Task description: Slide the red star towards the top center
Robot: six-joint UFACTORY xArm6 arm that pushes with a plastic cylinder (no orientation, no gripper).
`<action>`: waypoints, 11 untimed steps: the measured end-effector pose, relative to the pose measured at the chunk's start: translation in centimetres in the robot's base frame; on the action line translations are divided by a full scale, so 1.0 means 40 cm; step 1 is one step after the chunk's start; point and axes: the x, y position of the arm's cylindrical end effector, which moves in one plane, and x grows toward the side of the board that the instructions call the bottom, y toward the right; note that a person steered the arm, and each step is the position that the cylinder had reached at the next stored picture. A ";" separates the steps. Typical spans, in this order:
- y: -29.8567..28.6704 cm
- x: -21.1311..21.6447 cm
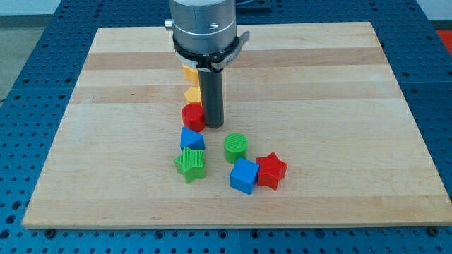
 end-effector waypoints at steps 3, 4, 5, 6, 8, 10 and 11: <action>0.204 -0.015; 0.302 -0.023; 0.403 -0.034; 0.492 -0.046; 0.539 -0.079; 0.589 -0.079; 0.739 -0.079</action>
